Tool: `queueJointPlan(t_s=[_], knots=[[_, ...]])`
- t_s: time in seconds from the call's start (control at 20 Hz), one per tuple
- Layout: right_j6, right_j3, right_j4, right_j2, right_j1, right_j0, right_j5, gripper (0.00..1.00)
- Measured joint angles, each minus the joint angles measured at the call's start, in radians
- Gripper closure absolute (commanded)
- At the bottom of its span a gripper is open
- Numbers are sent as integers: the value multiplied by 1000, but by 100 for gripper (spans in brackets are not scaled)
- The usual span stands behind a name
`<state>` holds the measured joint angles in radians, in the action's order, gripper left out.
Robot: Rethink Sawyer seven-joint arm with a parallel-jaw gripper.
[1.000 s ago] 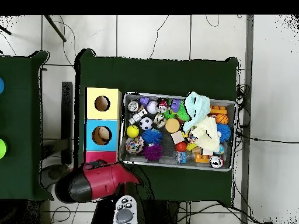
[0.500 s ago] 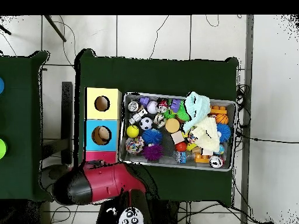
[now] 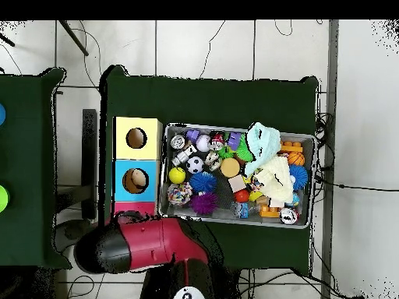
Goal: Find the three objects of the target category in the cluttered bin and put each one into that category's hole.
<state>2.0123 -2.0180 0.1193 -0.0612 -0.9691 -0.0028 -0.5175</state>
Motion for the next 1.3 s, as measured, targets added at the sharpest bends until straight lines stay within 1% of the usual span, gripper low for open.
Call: queueJointPlan(t_s=[0.3,0.35,0.45,0.5,0.85,1.15,1.25,1.3], knots=[[0,18,0,-23,24,-75,0,0],[0,31,4,-34,38,-103,0,0],[0,44,11,-43,50,-123,0,0],[0,65,25,-58,69,-152,-1,0],[0,131,71,-111,123,-232,-14,0],[-1,191,109,-169,164,-304,-74,0],[-1,211,121,-190,175,-328,-103,0],[-4,231,133,-210,186,-352,-136,0]])
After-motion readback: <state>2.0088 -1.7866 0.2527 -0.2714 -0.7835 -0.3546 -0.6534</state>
